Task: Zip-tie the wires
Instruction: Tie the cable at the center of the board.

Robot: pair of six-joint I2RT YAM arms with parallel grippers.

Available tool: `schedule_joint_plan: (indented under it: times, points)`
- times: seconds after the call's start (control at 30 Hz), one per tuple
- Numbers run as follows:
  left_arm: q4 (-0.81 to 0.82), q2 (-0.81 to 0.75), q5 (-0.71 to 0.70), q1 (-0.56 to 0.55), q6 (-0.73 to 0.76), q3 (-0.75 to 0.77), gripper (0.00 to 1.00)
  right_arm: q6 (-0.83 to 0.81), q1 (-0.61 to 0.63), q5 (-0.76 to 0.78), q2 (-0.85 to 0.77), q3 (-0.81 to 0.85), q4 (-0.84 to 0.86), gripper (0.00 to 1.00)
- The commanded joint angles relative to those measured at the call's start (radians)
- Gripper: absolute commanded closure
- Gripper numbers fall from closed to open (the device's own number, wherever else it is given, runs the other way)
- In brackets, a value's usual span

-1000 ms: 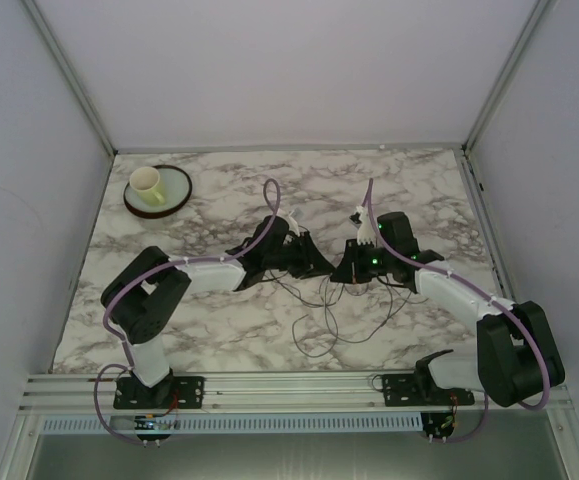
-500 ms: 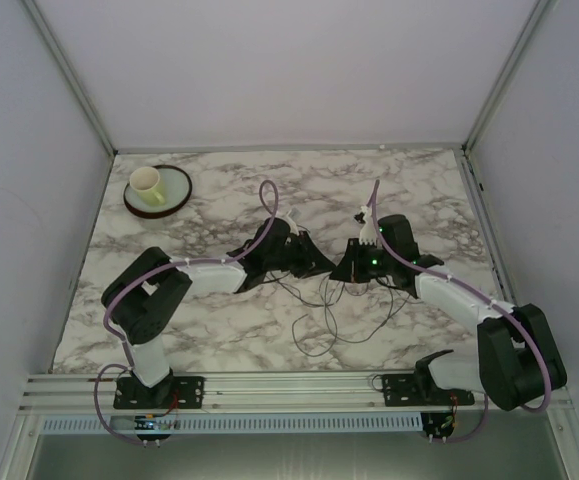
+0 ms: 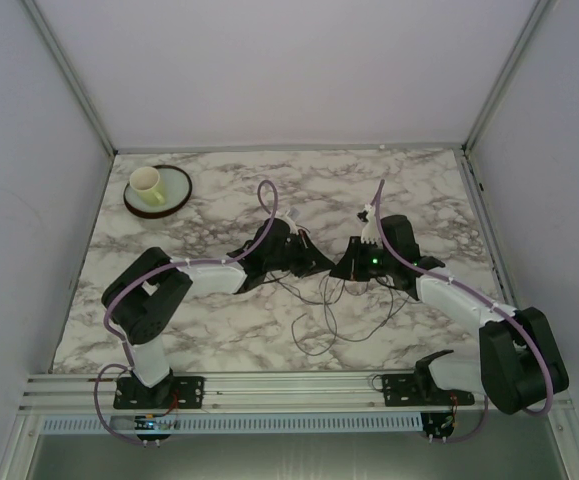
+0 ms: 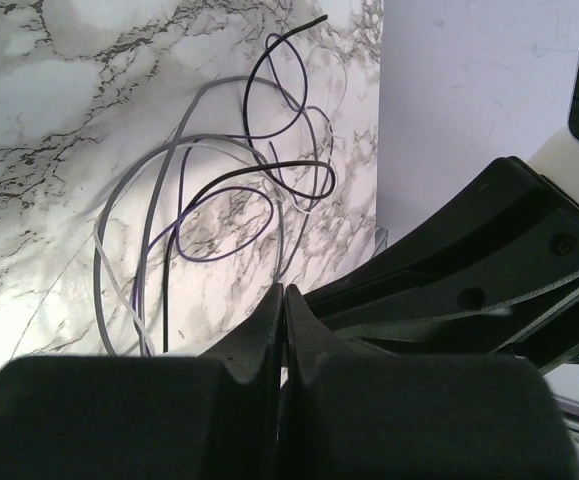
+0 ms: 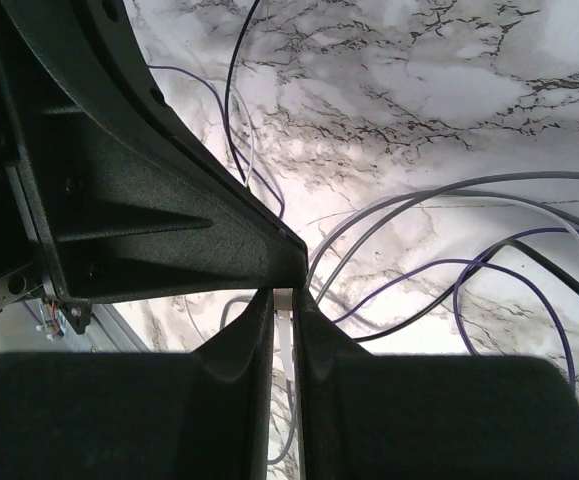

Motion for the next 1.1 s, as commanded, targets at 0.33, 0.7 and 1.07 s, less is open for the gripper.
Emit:
schedule_joint_plan:
  times: [0.33, 0.7, 1.07]
  points:
    - [-0.025, 0.003, 0.031, 0.036, 0.043, 0.043, 1.0, 0.026, 0.018, 0.029, -0.029, -0.012, 0.071, 1.0]
    - [-0.118, 0.021, 0.013, 0.129, 0.117, 0.197, 1.0, 0.032, 0.085, 0.105, -0.032, -0.02, 0.054, 1.0]
    - [-0.116, 0.028, 0.038, 0.15, 0.157, 0.189, 0.73, 0.033, 0.11, 0.143, -0.024, 0.002, 0.046, 1.0]
